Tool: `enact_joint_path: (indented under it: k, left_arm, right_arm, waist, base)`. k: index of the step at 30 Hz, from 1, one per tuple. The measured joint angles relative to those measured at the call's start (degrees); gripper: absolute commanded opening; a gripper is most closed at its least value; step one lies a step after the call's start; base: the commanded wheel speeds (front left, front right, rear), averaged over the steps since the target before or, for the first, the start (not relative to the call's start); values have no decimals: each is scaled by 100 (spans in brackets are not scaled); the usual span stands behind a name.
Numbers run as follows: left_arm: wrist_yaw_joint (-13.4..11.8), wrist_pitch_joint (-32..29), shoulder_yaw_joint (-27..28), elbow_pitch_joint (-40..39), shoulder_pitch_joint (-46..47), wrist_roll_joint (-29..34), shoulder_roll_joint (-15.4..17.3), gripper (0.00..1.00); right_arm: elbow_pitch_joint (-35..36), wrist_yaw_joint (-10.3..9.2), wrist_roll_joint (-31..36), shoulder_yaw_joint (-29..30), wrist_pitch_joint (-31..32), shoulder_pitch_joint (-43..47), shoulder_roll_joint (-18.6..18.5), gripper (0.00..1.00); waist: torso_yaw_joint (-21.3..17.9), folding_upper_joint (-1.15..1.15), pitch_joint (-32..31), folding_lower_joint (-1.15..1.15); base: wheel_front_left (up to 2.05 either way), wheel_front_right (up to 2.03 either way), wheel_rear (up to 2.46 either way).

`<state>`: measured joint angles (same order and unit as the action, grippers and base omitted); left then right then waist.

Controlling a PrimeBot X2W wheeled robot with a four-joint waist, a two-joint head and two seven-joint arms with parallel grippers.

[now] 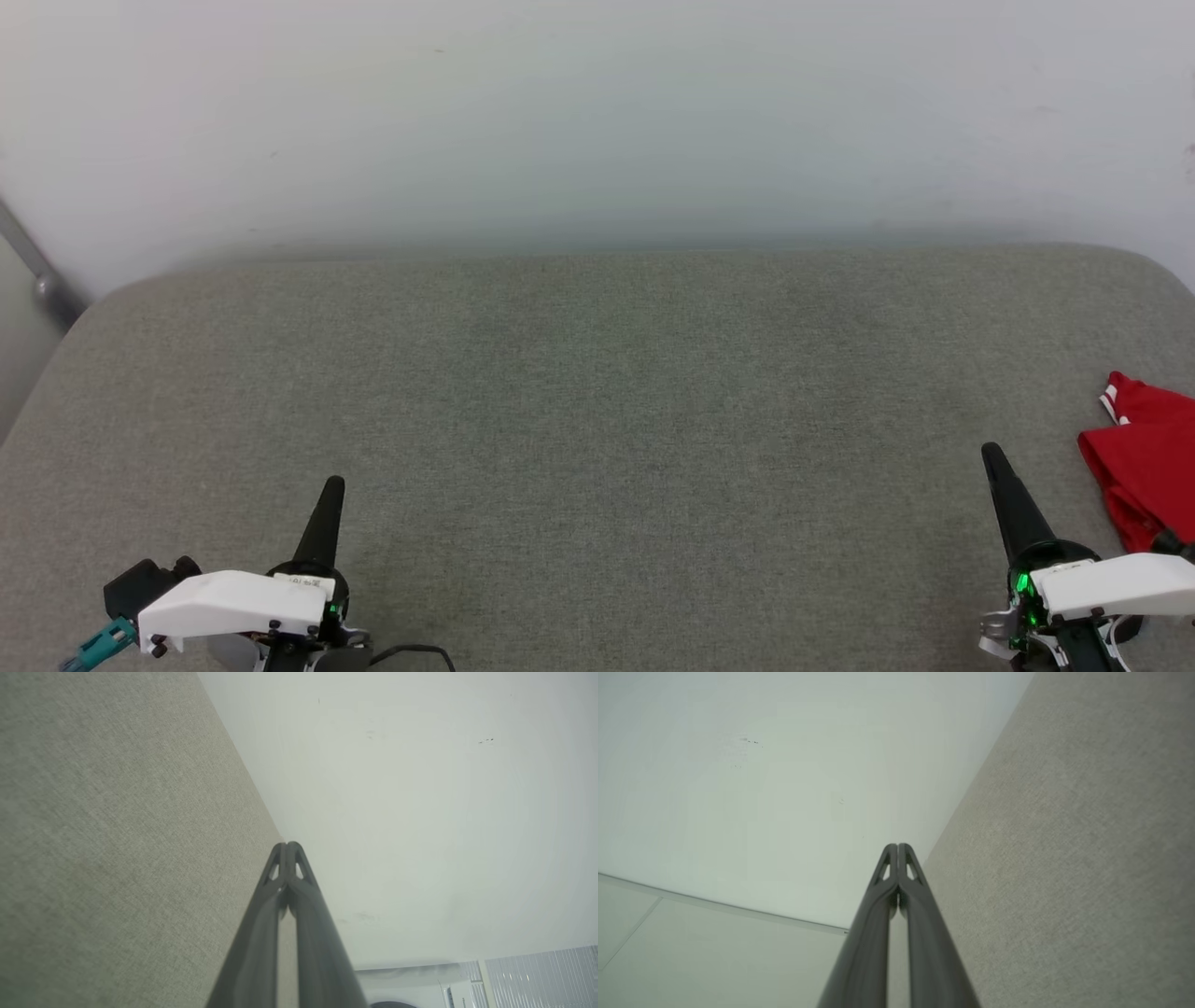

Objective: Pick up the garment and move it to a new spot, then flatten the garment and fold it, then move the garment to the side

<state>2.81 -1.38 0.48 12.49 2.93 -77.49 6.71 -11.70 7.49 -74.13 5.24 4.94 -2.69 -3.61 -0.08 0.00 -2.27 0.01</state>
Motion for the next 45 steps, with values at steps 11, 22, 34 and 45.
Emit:
enact_joint_path:
  k: [11, 22, 34, 45]
  left_arm:
    - [126, -148, 169, 44, 91, -435, -101, 0]
    - [267, -271, 327, 86, 174, -832, -198, 0]
    - [383, -400, 475, 126, 239, -1234, -299, 0]
    - [471, -495, 576, 163, 304, -1505, -365, 0]
  right_arm:
    - [-74, 0, -530, 40, 25, -88, 19, 0]
    - [-135, 0, -1009, 75, 75, -176, 33, 0]
    - [-193, 0, -1484, 110, 123, -271, 51, 0]
    - [-240, 0, -1817, 133, 151, -326, 63, 0]
  waist:
    - [2, 0, 63, 0]
    - [4, 0, 126, 0]
    - [6, 0, 195, 0]
    - [8, 0, 245, 0]
  base:
    - [0, 0, 0]
    - [0, 0, 0]
    - [0, 0, 0]
    - [0, 0, 0]
